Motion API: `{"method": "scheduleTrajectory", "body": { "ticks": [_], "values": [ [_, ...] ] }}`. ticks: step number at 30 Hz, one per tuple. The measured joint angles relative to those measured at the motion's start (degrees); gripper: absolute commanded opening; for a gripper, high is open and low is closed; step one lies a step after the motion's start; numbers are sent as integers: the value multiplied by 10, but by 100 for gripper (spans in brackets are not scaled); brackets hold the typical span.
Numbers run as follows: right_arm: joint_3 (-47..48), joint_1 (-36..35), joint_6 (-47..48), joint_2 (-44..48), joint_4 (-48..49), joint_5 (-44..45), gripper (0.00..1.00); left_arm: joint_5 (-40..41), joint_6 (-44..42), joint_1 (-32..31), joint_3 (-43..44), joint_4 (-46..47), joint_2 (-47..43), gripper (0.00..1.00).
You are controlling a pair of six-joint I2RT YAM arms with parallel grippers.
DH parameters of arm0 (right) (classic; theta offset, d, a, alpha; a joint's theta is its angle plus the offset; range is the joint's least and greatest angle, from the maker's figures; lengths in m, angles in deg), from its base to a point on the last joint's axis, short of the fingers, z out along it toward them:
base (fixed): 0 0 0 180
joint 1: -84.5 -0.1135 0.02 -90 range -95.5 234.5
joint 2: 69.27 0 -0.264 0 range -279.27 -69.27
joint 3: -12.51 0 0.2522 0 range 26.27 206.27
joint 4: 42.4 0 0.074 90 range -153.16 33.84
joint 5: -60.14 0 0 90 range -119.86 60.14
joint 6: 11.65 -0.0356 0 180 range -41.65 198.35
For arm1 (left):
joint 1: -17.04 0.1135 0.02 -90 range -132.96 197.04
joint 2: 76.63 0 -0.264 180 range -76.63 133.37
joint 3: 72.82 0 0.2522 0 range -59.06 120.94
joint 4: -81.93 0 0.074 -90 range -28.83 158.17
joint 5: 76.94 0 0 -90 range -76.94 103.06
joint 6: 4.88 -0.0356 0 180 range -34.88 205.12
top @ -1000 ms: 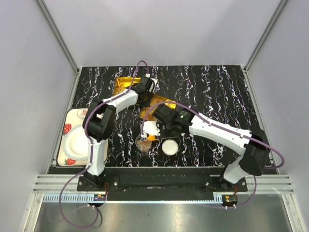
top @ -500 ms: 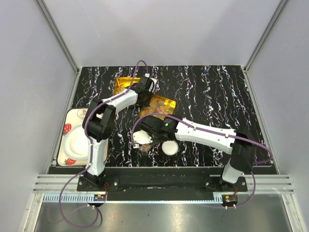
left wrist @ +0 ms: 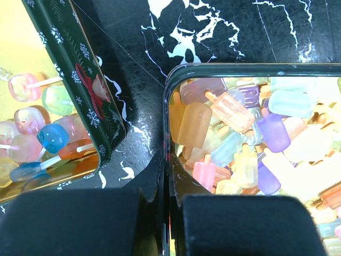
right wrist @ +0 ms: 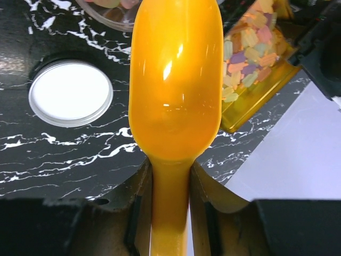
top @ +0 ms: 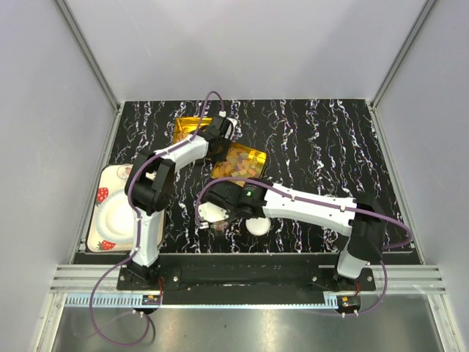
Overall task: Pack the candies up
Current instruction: Place the fake candies in the packing bottle, then scoop the fake candies from the storage box.
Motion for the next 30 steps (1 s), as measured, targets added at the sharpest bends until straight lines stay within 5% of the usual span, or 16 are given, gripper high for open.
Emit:
{"method": "scheduleTrajectory", "body": {
  "ticks": [17,30],
  "values": [
    [-26,148,47,78,40,49,0,-4,0,3,0,0,0,0],
    [-36,183,129,-33,143,138,0,-5,0,3,0,1,0,0]
  ]
}}
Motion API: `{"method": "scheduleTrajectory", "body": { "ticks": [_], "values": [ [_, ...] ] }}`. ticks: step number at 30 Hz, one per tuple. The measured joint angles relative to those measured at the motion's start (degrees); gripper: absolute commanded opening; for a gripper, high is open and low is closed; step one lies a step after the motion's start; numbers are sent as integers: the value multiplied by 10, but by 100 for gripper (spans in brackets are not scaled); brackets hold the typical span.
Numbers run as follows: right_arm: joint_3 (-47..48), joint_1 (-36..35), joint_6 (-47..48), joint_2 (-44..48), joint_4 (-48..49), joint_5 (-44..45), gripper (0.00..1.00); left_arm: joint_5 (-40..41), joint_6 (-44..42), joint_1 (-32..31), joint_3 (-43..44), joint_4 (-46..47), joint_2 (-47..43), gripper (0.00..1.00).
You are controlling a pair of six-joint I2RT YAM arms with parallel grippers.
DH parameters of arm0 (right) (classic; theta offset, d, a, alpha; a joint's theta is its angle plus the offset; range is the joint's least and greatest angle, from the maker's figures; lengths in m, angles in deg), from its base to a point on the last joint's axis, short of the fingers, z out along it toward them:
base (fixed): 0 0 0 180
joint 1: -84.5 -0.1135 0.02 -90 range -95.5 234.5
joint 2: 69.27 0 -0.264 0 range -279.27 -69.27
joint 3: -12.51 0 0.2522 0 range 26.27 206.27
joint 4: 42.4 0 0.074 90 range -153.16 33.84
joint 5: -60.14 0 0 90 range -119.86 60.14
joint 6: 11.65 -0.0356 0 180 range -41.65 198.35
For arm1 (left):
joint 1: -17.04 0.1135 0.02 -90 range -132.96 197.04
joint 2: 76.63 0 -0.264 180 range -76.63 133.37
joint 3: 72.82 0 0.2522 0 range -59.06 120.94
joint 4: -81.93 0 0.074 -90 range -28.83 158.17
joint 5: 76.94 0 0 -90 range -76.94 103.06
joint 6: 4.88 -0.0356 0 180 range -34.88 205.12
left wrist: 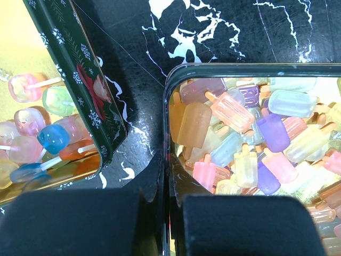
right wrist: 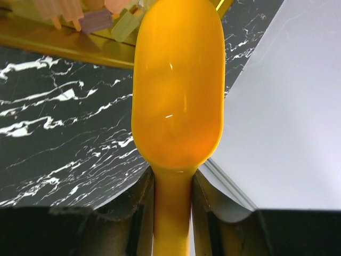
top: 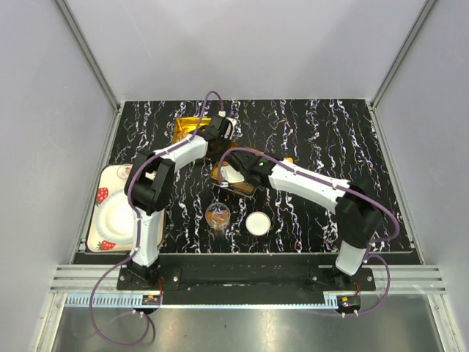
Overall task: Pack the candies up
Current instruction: Scoop the fake candies from the storage box.
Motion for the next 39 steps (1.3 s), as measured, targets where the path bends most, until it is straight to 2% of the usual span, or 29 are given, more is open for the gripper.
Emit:
{"method": "scheduleTrajectory", "body": {
  "ticks": [19,39],
  "values": [
    [2,22,68,-95,103,80,0,-4,2,3,0,0,0,0],
    [-14,8,84,-104,125,61,0,-10,4,3,0,-7,0,0]
  ]
}}
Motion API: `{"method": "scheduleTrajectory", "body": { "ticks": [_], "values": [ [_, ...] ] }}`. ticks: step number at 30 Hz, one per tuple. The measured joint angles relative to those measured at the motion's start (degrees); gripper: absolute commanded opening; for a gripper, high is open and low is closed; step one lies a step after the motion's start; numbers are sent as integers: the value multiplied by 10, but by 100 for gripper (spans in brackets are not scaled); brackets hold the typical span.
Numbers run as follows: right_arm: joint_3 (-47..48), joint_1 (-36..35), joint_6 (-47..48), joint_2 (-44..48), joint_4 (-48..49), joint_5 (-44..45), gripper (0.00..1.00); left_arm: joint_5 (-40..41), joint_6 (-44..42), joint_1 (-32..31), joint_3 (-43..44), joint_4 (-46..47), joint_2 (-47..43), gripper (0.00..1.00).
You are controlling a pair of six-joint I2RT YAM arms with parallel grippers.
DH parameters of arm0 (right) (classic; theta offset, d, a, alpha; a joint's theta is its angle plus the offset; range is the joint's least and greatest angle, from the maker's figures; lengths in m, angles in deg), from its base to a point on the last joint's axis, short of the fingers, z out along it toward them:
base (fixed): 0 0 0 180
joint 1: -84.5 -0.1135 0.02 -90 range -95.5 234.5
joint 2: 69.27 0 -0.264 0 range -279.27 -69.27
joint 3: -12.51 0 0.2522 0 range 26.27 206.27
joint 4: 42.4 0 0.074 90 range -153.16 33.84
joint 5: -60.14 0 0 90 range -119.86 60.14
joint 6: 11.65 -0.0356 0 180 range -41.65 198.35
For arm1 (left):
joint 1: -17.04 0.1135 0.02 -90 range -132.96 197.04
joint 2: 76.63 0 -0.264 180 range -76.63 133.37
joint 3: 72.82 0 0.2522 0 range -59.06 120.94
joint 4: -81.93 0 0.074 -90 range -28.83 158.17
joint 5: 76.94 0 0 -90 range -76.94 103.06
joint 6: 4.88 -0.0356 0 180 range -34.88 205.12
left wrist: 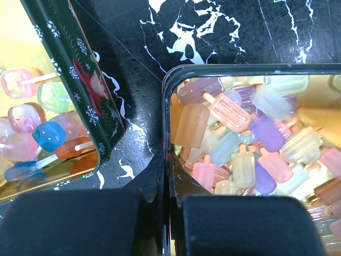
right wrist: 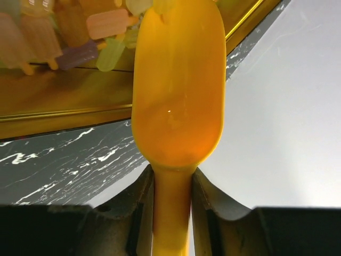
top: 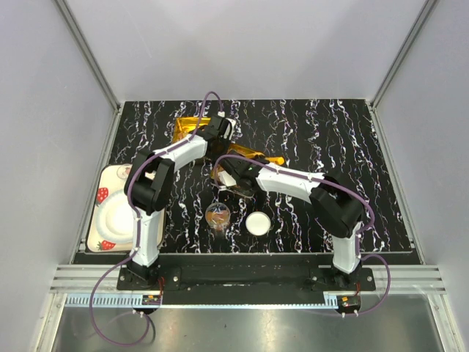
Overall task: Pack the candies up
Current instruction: Scoop the fake candies from the storage box.
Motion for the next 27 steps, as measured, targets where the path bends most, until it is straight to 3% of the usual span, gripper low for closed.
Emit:
{"method": "scheduleTrajectory", "body": {
  "ticks": [16,27],
  "values": [
    [0,-18,-41,42,-81,-102,0,-2,0,0,0,-2,0,0],
    [-1,-15,-115,35,-65,-137,0,-3,0,1,0,-3,0,0]
  ]
}}
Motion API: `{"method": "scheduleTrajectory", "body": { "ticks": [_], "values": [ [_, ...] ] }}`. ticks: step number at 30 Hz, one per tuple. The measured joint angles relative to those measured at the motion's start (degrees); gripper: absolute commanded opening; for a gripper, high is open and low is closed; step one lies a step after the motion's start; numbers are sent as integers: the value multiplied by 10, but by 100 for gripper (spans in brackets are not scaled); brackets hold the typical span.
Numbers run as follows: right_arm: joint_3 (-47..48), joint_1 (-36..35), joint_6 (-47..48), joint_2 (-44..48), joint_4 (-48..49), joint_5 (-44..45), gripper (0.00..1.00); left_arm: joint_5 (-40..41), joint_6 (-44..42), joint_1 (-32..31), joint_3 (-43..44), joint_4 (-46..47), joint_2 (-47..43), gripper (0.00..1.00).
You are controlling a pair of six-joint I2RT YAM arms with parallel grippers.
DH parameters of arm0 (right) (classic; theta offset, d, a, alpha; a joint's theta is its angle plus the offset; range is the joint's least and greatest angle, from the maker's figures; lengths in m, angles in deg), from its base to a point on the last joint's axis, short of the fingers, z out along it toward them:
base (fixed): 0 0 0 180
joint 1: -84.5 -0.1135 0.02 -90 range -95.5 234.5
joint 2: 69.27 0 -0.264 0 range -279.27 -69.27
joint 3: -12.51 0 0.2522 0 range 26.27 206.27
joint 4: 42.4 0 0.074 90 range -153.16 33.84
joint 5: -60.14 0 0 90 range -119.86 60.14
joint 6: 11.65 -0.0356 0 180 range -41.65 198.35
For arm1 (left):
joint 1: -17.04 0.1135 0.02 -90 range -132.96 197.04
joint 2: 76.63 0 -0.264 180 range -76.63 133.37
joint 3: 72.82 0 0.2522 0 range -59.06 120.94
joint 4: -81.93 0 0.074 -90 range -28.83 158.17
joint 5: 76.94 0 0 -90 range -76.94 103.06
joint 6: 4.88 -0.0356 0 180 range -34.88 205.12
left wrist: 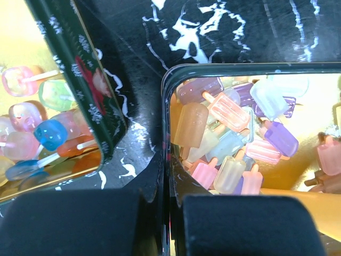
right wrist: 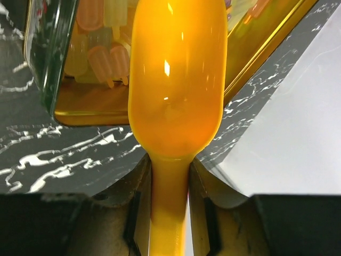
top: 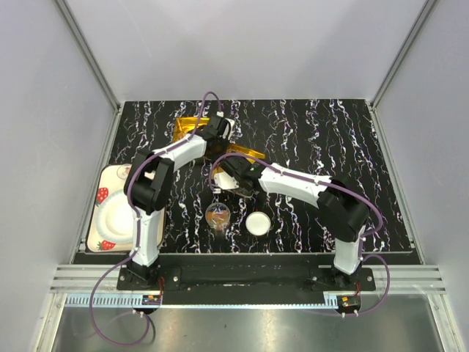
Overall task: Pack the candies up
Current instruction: Scoop the fake candies from the storage box.
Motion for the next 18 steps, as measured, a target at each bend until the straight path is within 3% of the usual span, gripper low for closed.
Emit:
{"method": "scheduleTrajectory", "body": {
  "ticks": [10,18],
  "values": [
    [-1,1,-40,-26,55,-1,0,4,1,9,-5,1,0,0],
    [-90,-2,50,-5,172,48,0,0,2,8,-5,1,0,0]
  ]
}}
